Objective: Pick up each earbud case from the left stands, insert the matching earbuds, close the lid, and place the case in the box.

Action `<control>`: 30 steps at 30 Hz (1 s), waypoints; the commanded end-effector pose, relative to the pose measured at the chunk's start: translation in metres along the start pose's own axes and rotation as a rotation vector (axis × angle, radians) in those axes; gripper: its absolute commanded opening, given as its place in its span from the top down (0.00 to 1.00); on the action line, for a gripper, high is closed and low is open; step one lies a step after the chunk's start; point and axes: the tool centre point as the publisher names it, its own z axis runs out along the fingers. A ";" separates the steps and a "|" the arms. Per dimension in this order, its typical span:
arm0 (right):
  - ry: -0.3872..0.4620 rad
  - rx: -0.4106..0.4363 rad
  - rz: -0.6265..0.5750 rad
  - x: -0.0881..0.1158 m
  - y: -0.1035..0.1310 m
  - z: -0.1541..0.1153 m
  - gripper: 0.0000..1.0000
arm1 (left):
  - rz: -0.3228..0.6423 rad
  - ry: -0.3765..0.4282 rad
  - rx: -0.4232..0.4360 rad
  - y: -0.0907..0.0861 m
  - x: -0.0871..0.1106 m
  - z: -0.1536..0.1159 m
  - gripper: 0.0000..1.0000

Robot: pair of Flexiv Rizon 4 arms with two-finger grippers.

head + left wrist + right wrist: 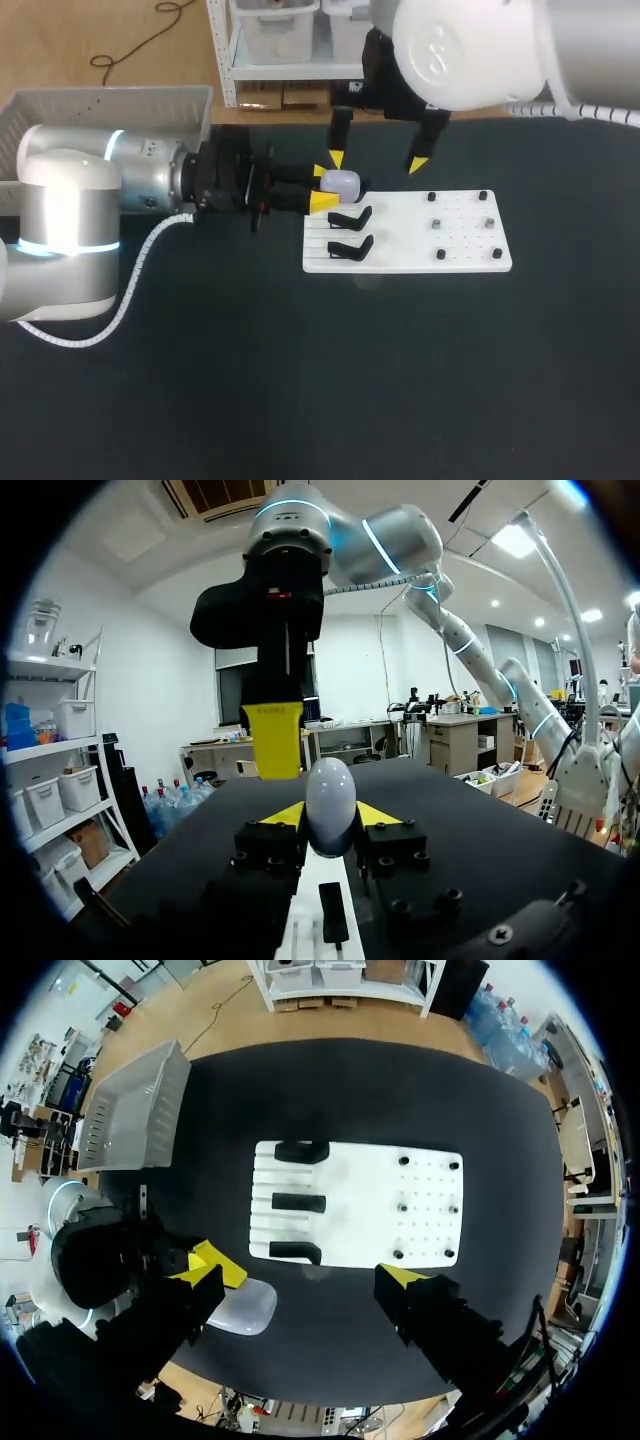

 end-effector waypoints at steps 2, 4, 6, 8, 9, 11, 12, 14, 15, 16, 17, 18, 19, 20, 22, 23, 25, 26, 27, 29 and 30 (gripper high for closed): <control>-0.261 -0.085 -0.050 0.020 -0.004 -0.039 0.00 | 0.002 -0.001 -0.004 -0.001 0.000 0.000 1.00; -0.356 -0.118 -0.126 0.029 -0.001 -0.061 0.00 | 0.002 -0.001 -0.004 -0.001 0.000 0.000 1.00; -0.446 -0.145 -0.176 0.039 0.000 -0.081 0.00 | 0.002 -0.001 -0.004 -0.001 0.000 0.000 1.00; -0.505 -0.172 -0.198 0.049 -0.001 -0.097 0.00 | -0.019 0.008 -0.043 -0.001 -0.003 -0.004 1.00; -0.528 -0.186 -0.207 0.054 -0.001 -0.103 0.00 | -0.041 0.009 -0.087 -0.001 -0.007 -0.008 1.00; -0.565 -0.205 -0.216 0.060 -0.002 -0.113 0.00 | -0.073 -0.013 -0.125 -0.003 -0.014 -0.017 1.00; -0.578 -0.217 -0.216 0.063 -0.003 -0.117 0.00 | -0.089 -0.009 -0.137 -0.005 -0.018 -0.020 1.00; -0.590 -0.240 -0.219 0.068 -0.003 -0.123 0.00 | -0.105 -0.016 -0.172 -0.008 -0.026 -0.029 1.00; -0.590 -0.240 -0.219 0.068 -0.003 -0.123 0.00 | -0.106 -0.015 -0.186 -0.010 -0.031 -0.034 1.00; -0.590 -0.240 -0.219 0.068 -0.003 -0.123 0.00 | -0.108 -0.014 -0.201 -0.011 -0.035 -0.038 1.00; -0.590 -0.240 -0.219 0.068 -0.003 -0.123 0.00 | -0.123 -0.015 -0.212 -0.011 -0.040 -0.045 1.00; -0.590 -0.240 -0.219 0.068 -0.003 -0.123 0.00 | -0.124 -0.021 -0.236 -0.010 -0.044 -0.052 1.00; -0.590 -0.240 -0.219 0.068 -0.003 -0.123 0.00 | -0.124 -0.020 -0.261 -0.008 -0.048 -0.059 1.00; -0.590 -0.240 -0.219 0.068 -0.003 -0.123 0.00 | -0.126 -0.016 -0.283 -0.005 -0.051 -0.068 1.00; -0.590 -0.240 -0.219 0.068 -0.003 -0.123 0.00 | -0.130 0.006 -0.336 0.001 -0.053 -0.085 1.00; -0.590 -0.240 -0.219 0.068 -0.003 -0.123 0.00 | -0.137 0.014 -0.367 0.006 -0.053 -0.095 1.00; -0.590 -0.240 -0.219 0.068 -0.003 -0.123 0.00 | -0.167 0.012 -0.421 0.015 -0.052 -0.114 1.00; -0.590 -0.240 -0.219 0.068 -0.003 -0.123 0.00 | -0.170 0.024 -0.444 0.019 -0.052 -0.124 1.00; -0.590 -0.240 -0.219 0.068 -0.003 -0.123 0.00 | -0.174 0.037 -0.468 0.024 -0.051 -0.134 1.00; -0.590 -0.240 -0.219 0.068 -0.003 -0.123 0.00 | -0.200 0.047 -0.516 0.036 -0.047 -0.154 1.00; -0.590 -0.240 -0.219 0.068 -0.003 -0.123 0.00 | -0.207 0.071 -0.541 0.044 -0.043 -0.164 1.00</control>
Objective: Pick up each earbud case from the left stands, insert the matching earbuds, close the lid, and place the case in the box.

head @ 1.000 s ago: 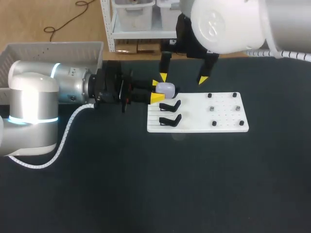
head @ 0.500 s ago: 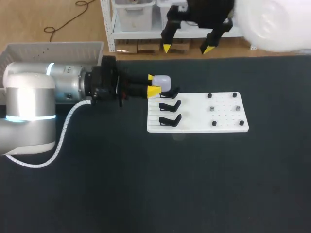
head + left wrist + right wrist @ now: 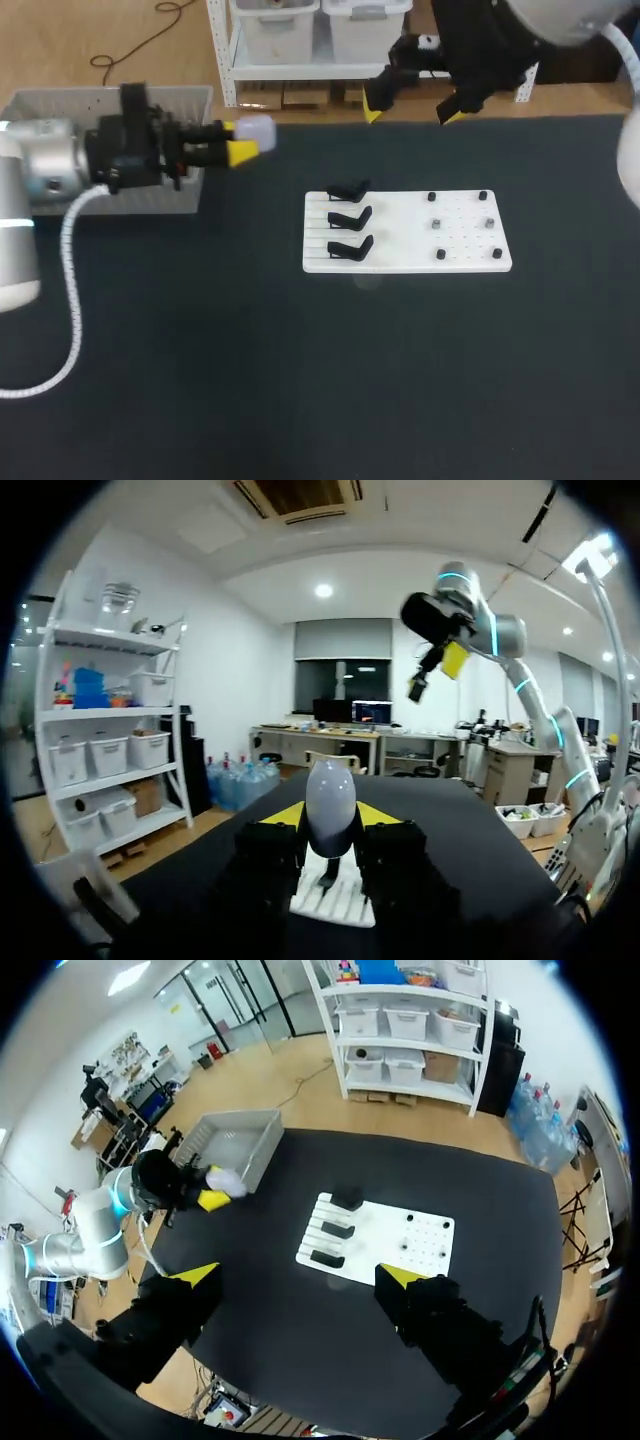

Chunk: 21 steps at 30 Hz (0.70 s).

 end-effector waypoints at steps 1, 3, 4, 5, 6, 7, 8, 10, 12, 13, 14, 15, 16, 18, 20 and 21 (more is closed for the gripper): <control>-0.204 0.004 0.002 0.005 -0.001 0.000 0.00 | -0.028 0.032 -0.205 0.028 0.001 -0.038 1.00; -0.204 0.004 0.002 0.005 -0.001 0.000 0.00 | -0.016 0.087 -0.255 0.052 0.007 -0.050 1.00; -0.204 0.004 0.002 0.005 -0.001 0.000 0.00 | -0.039 0.082 -0.289 0.066 0.010 -0.057 1.00; -0.204 0.004 0.002 0.005 -0.001 0.000 0.00 | -0.043 0.096 -0.311 0.080 0.014 -0.063 1.00; -0.204 0.004 0.002 0.005 -0.001 0.000 0.00 | -0.039 0.103 -0.352 0.094 0.017 -0.069 1.00; -0.204 0.004 0.002 0.005 -0.001 0.000 0.00 | -0.062 0.082 -0.370 0.106 0.019 -0.074 1.00; -0.204 0.004 0.002 0.005 -0.001 0.000 0.00 | -0.073 0.088 -0.389 0.118 0.022 -0.079 1.00; -0.204 0.004 0.002 0.005 -0.001 0.000 0.00 | -0.062 0.102 -0.433 0.140 0.025 -0.090 1.00; -0.204 0.004 0.002 0.005 -0.001 0.000 0.00 | -0.061 0.129 -0.466 0.160 0.029 -0.098 1.00; -0.204 0.004 0.002 0.005 -0.001 0.000 0.00 | -0.075 0.126 -0.481 0.169 0.031 -0.103 1.00; -0.204 0.004 0.002 0.005 -0.001 0.000 0.00 | -0.077 0.140 -0.487 0.177 0.034 -0.106 1.00; -0.204 0.004 0.002 0.005 -0.001 0.000 0.00 | -0.082 0.155 -0.496 0.185 0.037 -0.109 1.00; -0.204 0.004 0.002 0.005 -0.001 0.000 0.00 | -0.090 0.161 -0.516 0.192 0.041 -0.113 1.00; -0.204 0.004 0.002 0.005 -0.001 0.000 0.00 | -0.112 0.175 -0.541 0.206 0.051 -0.120 1.00; -0.204 0.004 0.002 0.005 -0.001 0.000 0.00 | -0.144 0.179 -0.561 0.216 0.059 -0.126 1.00; -0.204 0.004 0.002 0.005 -0.001 0.000 0.00 | -0.155 0.183 -0.575 0.221 0.064 -0.128 1.00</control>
